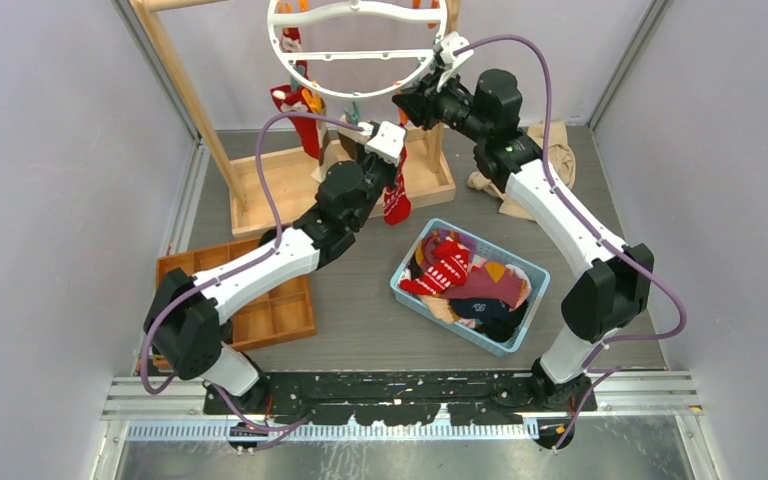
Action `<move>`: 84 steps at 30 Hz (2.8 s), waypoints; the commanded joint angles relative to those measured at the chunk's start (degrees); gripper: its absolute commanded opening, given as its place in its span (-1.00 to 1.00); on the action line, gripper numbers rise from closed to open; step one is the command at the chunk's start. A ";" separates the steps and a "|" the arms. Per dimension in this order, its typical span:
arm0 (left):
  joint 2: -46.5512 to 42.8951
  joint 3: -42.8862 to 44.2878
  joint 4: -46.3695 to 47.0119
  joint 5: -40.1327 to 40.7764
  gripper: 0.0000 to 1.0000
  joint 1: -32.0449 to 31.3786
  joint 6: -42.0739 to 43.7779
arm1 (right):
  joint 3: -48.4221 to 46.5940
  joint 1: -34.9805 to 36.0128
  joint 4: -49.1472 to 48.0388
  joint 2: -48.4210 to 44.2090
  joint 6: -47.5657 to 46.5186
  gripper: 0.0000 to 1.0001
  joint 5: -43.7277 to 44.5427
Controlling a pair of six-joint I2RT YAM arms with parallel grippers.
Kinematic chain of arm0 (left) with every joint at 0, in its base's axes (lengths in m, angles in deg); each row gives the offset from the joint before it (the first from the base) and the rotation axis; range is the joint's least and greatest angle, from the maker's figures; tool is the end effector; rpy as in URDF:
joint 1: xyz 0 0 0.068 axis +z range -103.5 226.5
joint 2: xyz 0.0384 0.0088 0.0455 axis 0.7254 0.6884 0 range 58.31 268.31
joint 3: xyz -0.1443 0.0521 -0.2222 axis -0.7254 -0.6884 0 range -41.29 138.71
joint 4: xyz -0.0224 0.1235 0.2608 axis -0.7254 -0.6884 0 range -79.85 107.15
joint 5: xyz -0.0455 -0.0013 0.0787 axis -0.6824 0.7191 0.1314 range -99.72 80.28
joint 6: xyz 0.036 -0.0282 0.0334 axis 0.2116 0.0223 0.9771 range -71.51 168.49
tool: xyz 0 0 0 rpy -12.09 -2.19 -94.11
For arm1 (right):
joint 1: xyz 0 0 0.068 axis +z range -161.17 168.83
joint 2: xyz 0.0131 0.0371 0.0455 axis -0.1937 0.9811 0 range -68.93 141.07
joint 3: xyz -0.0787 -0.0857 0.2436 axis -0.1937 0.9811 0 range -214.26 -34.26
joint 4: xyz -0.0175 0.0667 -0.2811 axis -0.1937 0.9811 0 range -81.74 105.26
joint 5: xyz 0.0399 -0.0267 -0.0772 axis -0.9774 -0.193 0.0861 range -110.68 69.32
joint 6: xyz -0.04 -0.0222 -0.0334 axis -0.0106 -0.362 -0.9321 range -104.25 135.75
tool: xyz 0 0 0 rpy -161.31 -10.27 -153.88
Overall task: Clip the socks to the hanger
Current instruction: Clamp the sock onto the hanger.
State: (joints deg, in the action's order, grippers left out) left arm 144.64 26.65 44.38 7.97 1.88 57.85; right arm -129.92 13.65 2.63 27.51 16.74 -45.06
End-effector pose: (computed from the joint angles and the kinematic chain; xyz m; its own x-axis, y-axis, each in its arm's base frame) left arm 0.2884 -0.2677 0.3616 0.1820 0.0382 -0.9826 0.4316 0.8947 0.1147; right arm 0.3875 0.1971 0.4384 0.0635 0.0468 -0.9969 -0.7568 0.6534 -0.0175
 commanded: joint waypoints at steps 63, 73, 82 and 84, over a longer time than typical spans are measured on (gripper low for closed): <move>7.18 4.24 16.68 8.66 -0.99 -1.85 -8.25 | -1.86 4.34 7.65 -1.33 2.58 -0.98 17.18; 8.27 4.19 21.28 8.85 -0.99 -1.76 -5.96 | -1.33 4.28 8.26 -1.42 2.92 -0.98 17.19; 7.69 5.23 20.70 10.77 -0.99 -1.48 -7.52 | -1.12 4.29 8.70 -1.42 2.70 -0.97 16.60; 7.70 5.61 19.62 11.67 -0.99 -1.28 -8.28 | -1.11 4.39 8.69 -1.39 2.76 -0.97 16.65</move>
State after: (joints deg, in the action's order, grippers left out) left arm 153.36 29.93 60.81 16.41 0.11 50.49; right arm -130.49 17.76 6.15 27.42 18.93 -28.84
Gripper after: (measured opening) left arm 0.033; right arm 0.257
